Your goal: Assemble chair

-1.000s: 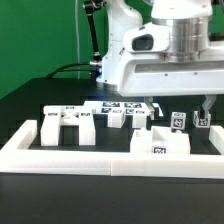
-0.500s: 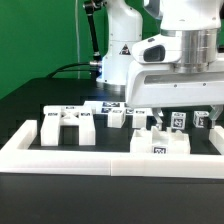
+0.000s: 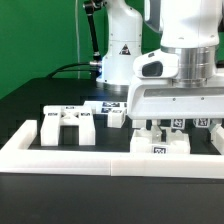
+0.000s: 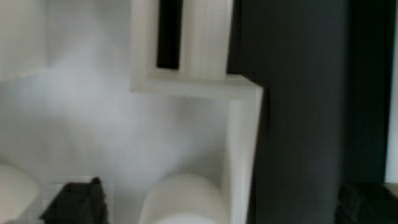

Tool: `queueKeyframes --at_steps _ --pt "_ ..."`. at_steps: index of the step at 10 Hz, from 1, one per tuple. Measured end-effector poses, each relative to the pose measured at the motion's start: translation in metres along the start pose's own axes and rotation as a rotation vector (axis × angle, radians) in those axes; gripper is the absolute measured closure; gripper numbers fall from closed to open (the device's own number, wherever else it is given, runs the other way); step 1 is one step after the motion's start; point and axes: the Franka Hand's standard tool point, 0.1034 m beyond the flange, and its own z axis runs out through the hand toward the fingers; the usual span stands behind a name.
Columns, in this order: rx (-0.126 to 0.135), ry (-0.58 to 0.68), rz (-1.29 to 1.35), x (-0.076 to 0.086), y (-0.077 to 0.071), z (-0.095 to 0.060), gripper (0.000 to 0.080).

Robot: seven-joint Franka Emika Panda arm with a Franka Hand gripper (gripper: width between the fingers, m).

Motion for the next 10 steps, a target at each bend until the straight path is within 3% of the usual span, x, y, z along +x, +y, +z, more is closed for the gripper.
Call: queueKeyframes --at_steps 2,4,5,7,8,10 --pt "0.0 -0.004 -0.001 -0.0021 0.0009 0.0058 0.015" --pt "-0.001 -0.01 -0.003 -0.0045 0.0014 0.0087 0.0388" --pt "-0.001 -0.013 -0.006 -0.0057 0.0016 0.0096 0.0388" --pt "-0.002 -0.014 -0.01 -0.0066 0.0017 0.0102 0.0702" --pt "-0.001 -0.014 -0.015 -0.0064 0.0017 0.0099 0.0765" --pt "-0.001 -0.013 -0.015 -0.006 0.0015 0.0095 0.0765"
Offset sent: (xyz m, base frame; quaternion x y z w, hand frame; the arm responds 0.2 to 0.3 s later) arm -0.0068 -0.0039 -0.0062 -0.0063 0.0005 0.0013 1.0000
